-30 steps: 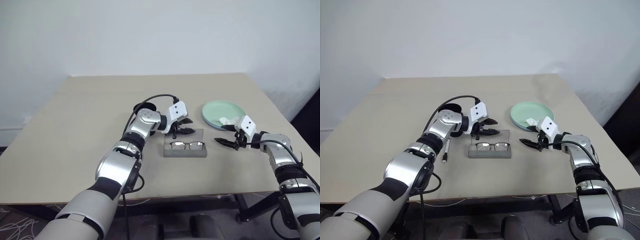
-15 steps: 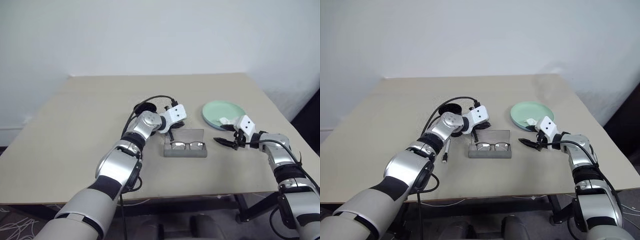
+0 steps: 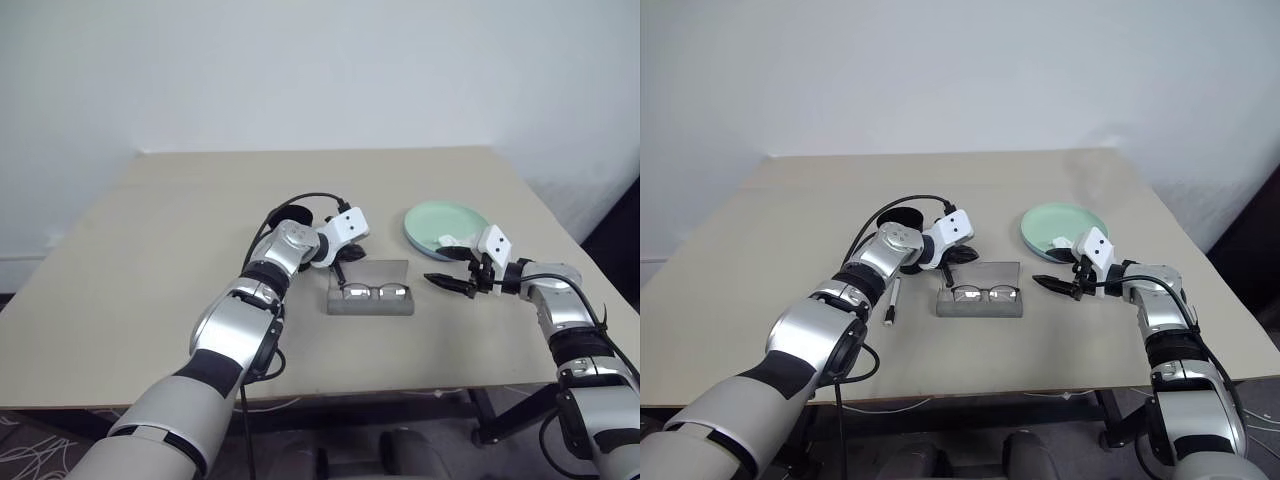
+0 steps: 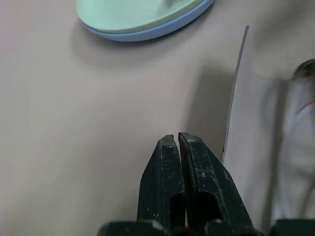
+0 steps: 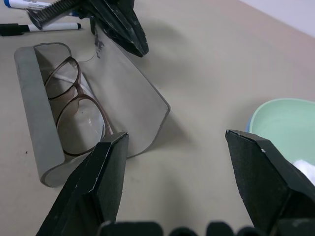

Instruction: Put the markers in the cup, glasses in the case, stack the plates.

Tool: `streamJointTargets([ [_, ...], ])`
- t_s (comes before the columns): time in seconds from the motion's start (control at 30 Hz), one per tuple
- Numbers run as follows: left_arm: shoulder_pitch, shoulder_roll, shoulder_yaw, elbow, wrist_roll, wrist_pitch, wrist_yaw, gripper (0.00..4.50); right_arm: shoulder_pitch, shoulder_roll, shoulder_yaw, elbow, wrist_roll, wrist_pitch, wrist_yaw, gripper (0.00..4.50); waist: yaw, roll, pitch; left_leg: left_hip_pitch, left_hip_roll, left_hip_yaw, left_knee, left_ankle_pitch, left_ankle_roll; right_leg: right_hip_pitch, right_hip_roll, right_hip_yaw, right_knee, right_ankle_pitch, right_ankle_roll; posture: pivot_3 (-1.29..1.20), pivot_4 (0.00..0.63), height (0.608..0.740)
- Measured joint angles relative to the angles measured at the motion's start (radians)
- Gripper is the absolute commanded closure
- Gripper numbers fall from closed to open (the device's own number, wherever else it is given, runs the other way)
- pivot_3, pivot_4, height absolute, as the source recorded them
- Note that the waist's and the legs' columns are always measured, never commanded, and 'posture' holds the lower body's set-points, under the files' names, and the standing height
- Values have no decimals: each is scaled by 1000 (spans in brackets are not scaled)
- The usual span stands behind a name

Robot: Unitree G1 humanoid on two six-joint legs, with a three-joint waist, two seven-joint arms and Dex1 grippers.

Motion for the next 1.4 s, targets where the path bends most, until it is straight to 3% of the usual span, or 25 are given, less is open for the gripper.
streamJointTargets([
  [0.47, 66, 39, -7, -88, -32, -45, -290, 4458, 32, -17, -3, -81, 59, 165, 140, 1090, 0, 0, 0, 0, 1, 1, 0, 0, 0, 0, 0, 0, 0, 0, 0, 0, 0, 733],
  [0.9, 107, 47, -40, -147, -30, -103, -224, 4458, 116, -35, -3, -281, 97, 251, 184, 1090, 1, 0, 0, 0, 2, 1, 2, 0, 0, 0, 0, 0, 1, 0, 0, 0, 0, 733],
  [1.4, 176, 67, -52, -260, -49, -143, -262, 4458, 235, -34, -10, -539, 108, 271, 19, 1090, 1, 0, 0, 0, 8, 2, 2, -1, -2, 0, 0, 0, 0, -1, -2, 0, 0, 733],
])
